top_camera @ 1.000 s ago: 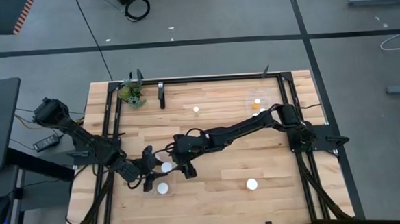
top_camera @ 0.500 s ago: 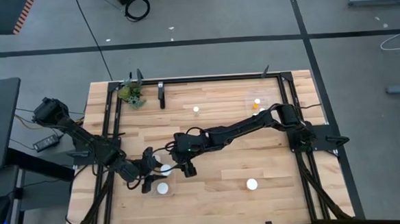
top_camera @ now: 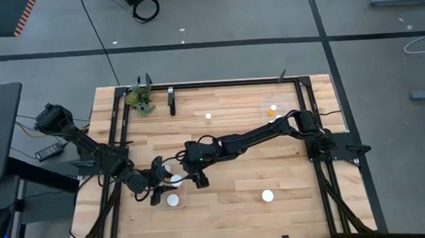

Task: Pick and place medicine bottles into bin by pill shape (circle, oval)
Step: Put the large orange pill bottle into the bottom transparent bin

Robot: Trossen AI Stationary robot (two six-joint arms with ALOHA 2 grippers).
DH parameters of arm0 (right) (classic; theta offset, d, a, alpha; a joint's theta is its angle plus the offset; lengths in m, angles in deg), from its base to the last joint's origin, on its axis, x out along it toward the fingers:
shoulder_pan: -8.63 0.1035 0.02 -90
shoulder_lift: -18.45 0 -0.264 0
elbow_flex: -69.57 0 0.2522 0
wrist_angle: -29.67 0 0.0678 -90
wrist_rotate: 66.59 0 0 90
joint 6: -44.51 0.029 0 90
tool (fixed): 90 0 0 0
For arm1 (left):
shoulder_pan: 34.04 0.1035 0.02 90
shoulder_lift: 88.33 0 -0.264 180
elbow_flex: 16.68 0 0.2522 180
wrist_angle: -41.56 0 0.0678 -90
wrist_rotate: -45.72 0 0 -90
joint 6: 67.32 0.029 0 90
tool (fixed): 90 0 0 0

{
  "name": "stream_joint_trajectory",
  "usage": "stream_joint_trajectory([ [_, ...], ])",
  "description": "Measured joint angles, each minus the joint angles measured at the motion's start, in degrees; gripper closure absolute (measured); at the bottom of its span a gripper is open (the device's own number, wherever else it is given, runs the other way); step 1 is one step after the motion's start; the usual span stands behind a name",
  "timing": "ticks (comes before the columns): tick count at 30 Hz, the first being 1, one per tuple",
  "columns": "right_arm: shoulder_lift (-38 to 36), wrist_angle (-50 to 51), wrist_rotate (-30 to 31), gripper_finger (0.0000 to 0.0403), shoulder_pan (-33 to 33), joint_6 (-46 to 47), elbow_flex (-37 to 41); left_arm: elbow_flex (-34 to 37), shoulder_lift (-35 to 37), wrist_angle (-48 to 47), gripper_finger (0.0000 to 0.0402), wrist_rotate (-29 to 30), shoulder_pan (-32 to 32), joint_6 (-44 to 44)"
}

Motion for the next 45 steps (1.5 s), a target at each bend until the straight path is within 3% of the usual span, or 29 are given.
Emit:
stream_joint_trajectory([
  [45,0.0,0.0,-0.5,0.0109,0.0,0.0,0.0,0.0,0.0,-1.3,0.0216,-0.1,0.0,-1.4],
])
